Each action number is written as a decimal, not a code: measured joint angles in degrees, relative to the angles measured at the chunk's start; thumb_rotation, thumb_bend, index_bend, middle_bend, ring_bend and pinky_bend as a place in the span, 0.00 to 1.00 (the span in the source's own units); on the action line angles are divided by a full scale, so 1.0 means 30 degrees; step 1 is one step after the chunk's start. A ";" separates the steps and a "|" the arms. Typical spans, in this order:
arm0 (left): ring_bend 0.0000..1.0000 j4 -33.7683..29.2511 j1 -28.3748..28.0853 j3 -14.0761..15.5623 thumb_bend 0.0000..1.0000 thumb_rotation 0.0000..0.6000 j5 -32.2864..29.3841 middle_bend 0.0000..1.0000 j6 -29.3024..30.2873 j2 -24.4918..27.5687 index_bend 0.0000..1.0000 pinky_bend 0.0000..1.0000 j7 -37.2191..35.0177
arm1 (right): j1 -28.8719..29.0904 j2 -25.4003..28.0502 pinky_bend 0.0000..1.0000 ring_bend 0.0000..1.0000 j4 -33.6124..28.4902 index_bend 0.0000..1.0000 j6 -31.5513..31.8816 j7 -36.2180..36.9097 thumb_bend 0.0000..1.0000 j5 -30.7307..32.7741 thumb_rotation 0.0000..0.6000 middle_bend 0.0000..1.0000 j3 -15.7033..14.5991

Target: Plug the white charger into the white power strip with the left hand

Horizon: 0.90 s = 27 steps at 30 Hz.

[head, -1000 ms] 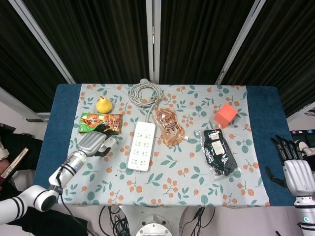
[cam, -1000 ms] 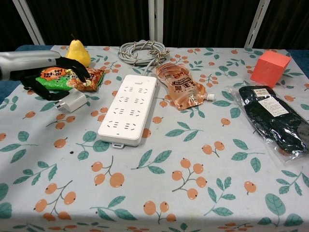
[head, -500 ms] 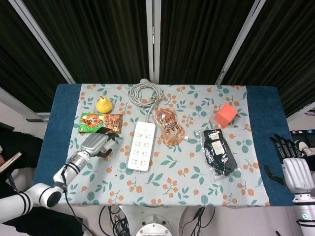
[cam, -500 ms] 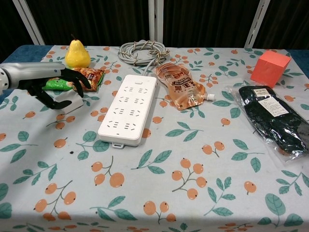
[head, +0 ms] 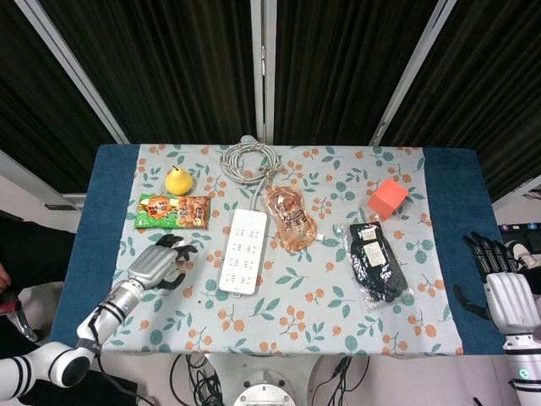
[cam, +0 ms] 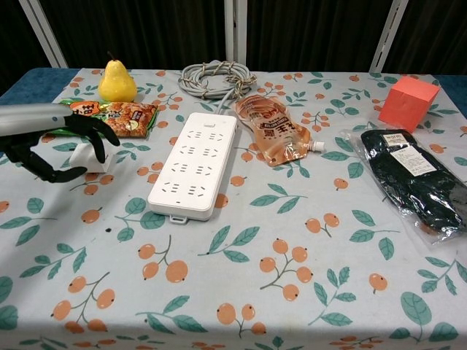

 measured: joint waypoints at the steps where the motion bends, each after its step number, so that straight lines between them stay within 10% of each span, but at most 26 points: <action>1: 0.05 0.0070 0.0209 -0.0056 0.44 1.00 0.0153 0.28 0.0689 -0.0116 0.21 0.02 -0.0024 | -0.0007 0.0019 0.00 0.00 -0.0024 0.00 0.0033 -0.0019 0.27 -0.0017 1.00 0.00 0.0003; 27: 0.05 0.1799 0.0637 -0.0144 0.43 1.00 -0.1234 0.26 0.0731 -0.1446 0.22 0.02 0.0782 | -0.0035 -0.0004 0.00 0.00 -0.0103 0.00 0.0112 -0.0105 0.27 -0.0057 1.00 0.00 -0.0047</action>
